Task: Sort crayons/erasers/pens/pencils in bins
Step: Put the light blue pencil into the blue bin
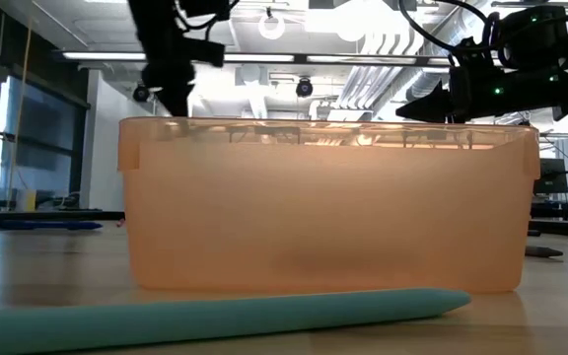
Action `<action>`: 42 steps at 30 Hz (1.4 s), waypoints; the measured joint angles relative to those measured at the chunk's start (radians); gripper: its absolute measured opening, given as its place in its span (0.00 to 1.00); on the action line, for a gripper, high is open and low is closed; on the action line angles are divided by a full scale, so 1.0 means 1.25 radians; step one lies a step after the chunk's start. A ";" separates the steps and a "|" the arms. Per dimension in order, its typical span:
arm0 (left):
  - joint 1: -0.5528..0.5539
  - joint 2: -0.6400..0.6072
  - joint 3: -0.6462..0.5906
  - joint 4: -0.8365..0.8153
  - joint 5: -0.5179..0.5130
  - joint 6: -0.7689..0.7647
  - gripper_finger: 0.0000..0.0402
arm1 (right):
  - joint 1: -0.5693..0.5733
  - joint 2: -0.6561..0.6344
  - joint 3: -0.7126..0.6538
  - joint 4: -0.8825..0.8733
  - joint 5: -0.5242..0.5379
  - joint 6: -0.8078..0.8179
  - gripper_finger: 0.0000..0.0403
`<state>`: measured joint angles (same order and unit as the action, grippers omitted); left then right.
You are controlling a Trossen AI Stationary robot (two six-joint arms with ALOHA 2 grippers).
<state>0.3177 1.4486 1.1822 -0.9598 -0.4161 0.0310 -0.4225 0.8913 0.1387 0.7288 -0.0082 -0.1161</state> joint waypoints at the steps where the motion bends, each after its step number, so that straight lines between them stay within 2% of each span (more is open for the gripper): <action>1: 0.025 0.004 0.014 0.011 -0.010 0.046 0.02 | 0.000 0.000 0.000 0.000 0.000 -0.001 0.00; 6: 0.159 0.033 0.051 0.093 -0.004 0.201 0.02 | 0.000 0.000 0.000 0.000 0.000 -0.001 0.00; 9: 0.229 0.060 0.051 0.143 0.039 0.248 0.02 | 0.000 0.000 0.000 0.000 0.000 -0.001 0.00; 13: 0.299 0.115 0.051 0.186 0.106 0.263 0.02 | 0.000 0.000 0.000 0.000 0.000 -0.001 0.00; 21: 0.384 0.224 0.051 0.238 0.131 0.253 0.02 | 0.000 0.000 0.000 0.000 0.000 -0.004 0.00; 26: 0.416 0.257 0.051 0.246 0.176 0.235 0.02 | 0.000 0.000 0.000 0.001 0.000 -0.005 0.00; 42: 0.452 0.330 0.050 0.250 0.180 0.228 0.02 | 0.000 0.000 0.000 0.000 0.000 -0.013 0.00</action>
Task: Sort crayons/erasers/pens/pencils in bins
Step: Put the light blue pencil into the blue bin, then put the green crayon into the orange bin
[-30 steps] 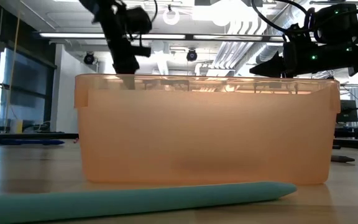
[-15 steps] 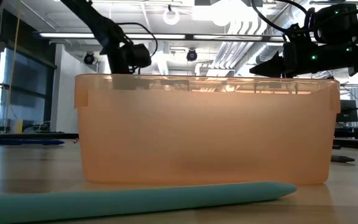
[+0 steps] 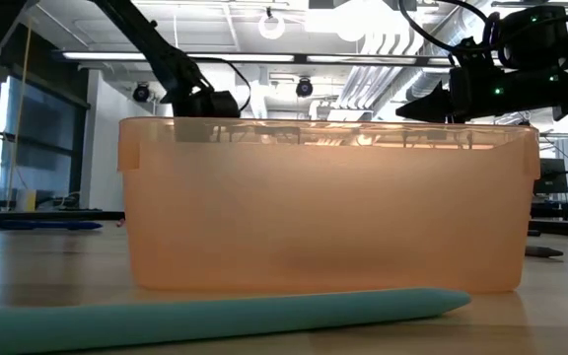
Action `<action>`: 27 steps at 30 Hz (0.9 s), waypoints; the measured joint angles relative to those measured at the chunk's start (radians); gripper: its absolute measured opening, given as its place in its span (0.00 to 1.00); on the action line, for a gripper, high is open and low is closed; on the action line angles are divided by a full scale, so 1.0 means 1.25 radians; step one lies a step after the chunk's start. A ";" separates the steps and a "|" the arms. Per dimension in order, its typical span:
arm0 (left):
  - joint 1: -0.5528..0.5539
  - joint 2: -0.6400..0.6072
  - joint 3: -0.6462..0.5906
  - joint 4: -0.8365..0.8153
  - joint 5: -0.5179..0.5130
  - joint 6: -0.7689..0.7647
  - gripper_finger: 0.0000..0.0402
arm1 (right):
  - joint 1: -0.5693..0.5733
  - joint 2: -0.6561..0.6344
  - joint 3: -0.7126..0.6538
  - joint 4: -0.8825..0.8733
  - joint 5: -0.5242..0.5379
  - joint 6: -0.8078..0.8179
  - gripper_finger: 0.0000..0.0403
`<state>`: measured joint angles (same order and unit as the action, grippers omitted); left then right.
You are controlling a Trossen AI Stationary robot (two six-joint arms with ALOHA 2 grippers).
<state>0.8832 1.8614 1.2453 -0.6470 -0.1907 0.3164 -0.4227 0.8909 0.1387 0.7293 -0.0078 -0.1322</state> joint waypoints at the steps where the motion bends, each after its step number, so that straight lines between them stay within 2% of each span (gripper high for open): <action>1: 0.001 0.000 0.000 0.006 0.000 0.000 0.02 | 0.000 0.000 0.000 0.000 0.000 0.000 0.00; 18: -0.004 -0.004 0.000 0.033 -0.001 0.025 0.19 | 0.000 0.000 0.000 0.000 0.000 -0.003 0.00; 23: -0.030 -0.054 0.000 0.031 -0.062 0.094 0.17 | 0.000 0.000 0.000 0.000 0.000 -0.005 0.00; 27: -0.066 -0.133 0.000 0.019 -0.059 0.128 0.11 | 0.000 0.000 0.000 0.000 0.000 -0.006 0.00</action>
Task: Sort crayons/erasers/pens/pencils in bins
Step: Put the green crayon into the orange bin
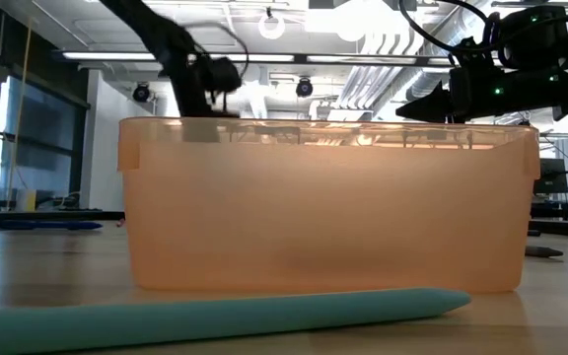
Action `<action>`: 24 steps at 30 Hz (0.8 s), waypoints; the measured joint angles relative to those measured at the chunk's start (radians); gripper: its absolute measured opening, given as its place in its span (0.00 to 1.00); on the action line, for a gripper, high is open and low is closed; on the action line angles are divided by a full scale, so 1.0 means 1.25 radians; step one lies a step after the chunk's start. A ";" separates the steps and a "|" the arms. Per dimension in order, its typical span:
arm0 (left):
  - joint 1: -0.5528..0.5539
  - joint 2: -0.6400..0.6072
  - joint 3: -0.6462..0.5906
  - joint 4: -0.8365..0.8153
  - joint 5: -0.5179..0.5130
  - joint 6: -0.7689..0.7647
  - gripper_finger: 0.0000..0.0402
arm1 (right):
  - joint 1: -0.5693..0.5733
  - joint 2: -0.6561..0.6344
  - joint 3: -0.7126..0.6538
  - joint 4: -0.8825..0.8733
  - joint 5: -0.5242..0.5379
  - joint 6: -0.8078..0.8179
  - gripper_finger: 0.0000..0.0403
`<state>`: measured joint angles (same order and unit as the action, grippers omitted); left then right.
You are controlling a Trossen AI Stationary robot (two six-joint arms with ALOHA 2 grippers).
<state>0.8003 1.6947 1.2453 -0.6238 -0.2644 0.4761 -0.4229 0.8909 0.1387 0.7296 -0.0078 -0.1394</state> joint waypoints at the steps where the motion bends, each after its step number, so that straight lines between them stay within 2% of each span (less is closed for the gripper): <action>1: -0.011 -0.022 0.000 -0.007 0.003 0.003 0.09 | 0.000 0.000 0.000 0.000 0.000 0.000 0.00; 7: -0.087 -0.159 -0.009 -0.067 0.073 0.016 0.01 | 0.000 0.000 0.000 0.000 0.000 0.000 0.00; 13: -0.161 -0.271 -0.119 -0.050 0.098 0.017 0.00 | 0.000 0.000 0.000 0.000 0.000 0.000 0.00; 21: -0.198 -0.285 -0.264 -0.050 0.217 -0.006 0.00 | 0.000 0.000 0.000 0.000 0.000 0.000 0.00; 24: -0.198 -0.266 -0.289 -0.045 0.231 -0.009 0.00 | 0.000 0.000 0.000 0.000 0.000 0.000 0.00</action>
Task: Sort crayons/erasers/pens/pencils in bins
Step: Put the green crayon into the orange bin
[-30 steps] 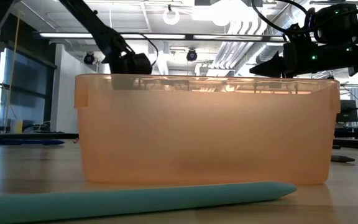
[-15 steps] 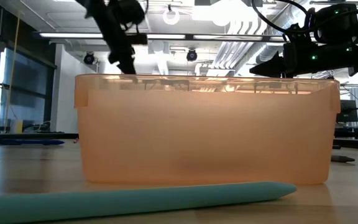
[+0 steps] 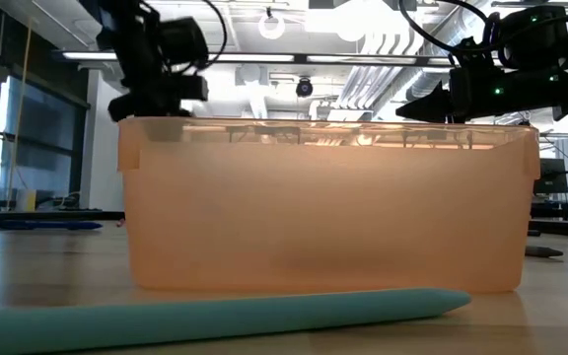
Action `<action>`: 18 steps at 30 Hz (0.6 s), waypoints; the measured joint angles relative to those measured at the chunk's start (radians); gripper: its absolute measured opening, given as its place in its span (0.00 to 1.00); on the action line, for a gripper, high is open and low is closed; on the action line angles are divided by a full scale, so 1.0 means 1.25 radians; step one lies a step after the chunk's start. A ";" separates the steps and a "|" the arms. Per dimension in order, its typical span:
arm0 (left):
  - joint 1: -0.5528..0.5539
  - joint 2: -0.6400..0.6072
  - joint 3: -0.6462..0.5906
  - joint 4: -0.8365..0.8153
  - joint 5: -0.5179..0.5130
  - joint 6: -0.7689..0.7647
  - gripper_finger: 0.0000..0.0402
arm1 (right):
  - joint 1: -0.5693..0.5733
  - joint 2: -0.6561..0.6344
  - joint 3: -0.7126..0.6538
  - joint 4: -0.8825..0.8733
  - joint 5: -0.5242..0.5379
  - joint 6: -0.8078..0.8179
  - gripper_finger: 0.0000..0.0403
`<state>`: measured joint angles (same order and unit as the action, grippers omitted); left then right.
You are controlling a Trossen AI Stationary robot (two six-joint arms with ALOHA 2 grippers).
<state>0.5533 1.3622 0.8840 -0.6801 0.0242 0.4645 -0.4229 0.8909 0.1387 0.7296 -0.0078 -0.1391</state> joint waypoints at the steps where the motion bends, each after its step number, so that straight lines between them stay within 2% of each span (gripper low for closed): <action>1: 0.000 0.008 -0.004 0.002 0.001 -0.002 0.00 | 0.000 0.000 0.000 0.000 0.000 0.001 0.00; 6: 0.001 0.079 -0.007 0.012 0.022 0.002 0.04 | 0.000 0.000 0.000 0.000 0.000 0.002 0.00; 13: -0.001 0.195 -0.007 0.054 0.010 0.037 0.20 | 0.000 0.000 0.000 0.001 0.000 0.002 0.00; 18: 0.013 0.229 -0.007 0.096 -0.008 0.047 0.29 | 0.000 0.000 0.000 0.001 0.000 0.002 0.00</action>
<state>0.5698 1.6487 0.8757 -0.5600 0.0147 0.5231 -0.4226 0.8906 0.1387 0.7303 -0.0078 -0.1364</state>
